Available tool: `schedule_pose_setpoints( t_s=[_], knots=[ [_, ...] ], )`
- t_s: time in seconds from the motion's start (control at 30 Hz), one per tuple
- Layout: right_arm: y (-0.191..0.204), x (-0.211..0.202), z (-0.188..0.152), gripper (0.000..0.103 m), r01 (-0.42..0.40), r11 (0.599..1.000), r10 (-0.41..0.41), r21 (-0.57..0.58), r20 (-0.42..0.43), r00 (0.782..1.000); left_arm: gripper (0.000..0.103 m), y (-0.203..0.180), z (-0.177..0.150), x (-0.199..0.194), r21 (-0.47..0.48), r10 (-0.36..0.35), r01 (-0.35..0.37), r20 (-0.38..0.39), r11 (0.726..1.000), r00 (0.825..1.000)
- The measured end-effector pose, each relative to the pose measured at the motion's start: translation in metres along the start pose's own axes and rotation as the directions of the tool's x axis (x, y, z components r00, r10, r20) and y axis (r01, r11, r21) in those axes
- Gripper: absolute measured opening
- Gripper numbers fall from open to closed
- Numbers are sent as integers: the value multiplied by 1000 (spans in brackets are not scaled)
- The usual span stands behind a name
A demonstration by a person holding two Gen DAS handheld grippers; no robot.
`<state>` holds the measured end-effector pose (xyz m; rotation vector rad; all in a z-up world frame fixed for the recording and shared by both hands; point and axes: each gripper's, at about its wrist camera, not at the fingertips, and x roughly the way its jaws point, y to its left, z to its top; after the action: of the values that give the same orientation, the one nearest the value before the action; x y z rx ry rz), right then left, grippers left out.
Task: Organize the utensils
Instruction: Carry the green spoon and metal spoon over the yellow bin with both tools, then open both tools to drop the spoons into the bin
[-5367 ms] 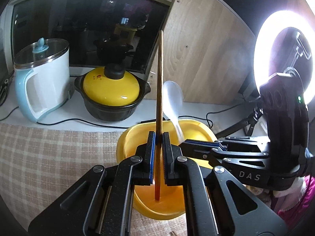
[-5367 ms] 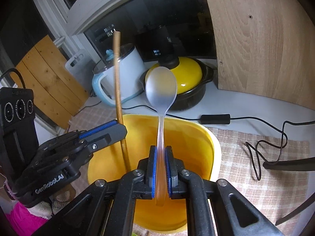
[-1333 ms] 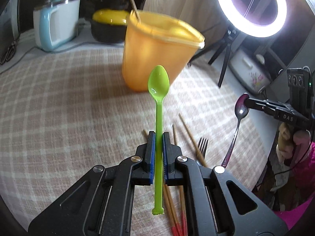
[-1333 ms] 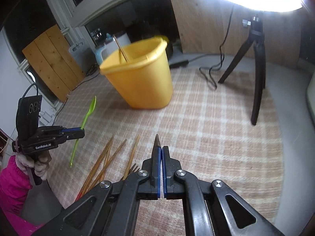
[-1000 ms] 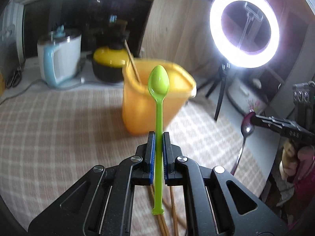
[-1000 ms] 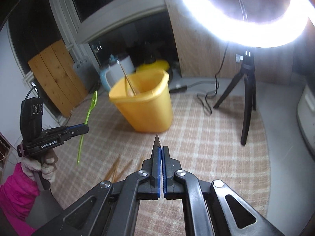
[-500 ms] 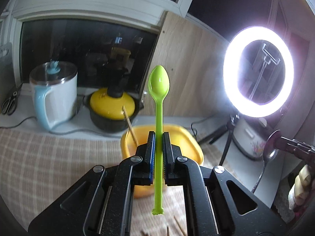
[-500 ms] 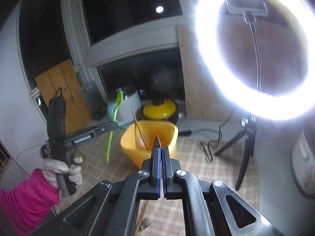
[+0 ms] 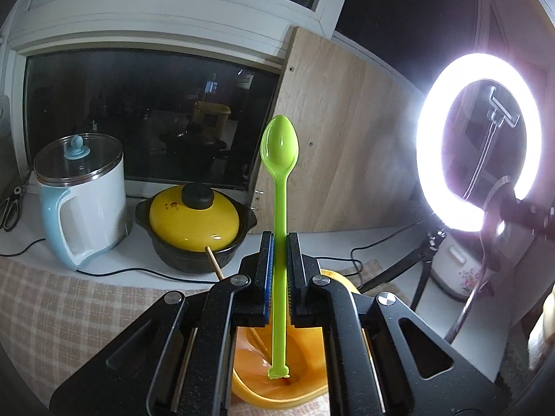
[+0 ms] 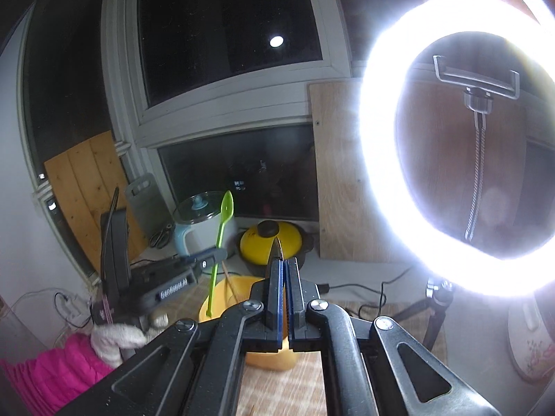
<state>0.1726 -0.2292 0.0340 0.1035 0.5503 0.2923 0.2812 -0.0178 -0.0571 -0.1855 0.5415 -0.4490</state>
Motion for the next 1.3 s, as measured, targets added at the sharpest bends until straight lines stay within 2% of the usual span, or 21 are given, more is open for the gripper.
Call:
schedule_pose_setpoints(
  t_s=[0.13,0.43,0.67,0.9,1.3],
  knots=[
    [1,12,7,0,26,1000,-26,-1,17,1000,4,0,-7,7,13,8,-8,-9,1000,1000],
    [17,49,4,0,105,989,-104,-103,12,995,4,9,-18,12,-11,-4,3,-38,1000,999],
    [17,73,-11,0,72,992,-78,-107,-51,996,4,14,-23,8,-20,-10,9,-56,1000,998],
    [15,87,-22,0,26,998,-33,-65,-102,994,4,11,-31,1,-5,-19,18,-86,1000,996],
    [12,108,-40,0,-7,1000,3,-18,-181,983,5,2,-45,1,12,-13,15,-153,1000,988]
  ],
)
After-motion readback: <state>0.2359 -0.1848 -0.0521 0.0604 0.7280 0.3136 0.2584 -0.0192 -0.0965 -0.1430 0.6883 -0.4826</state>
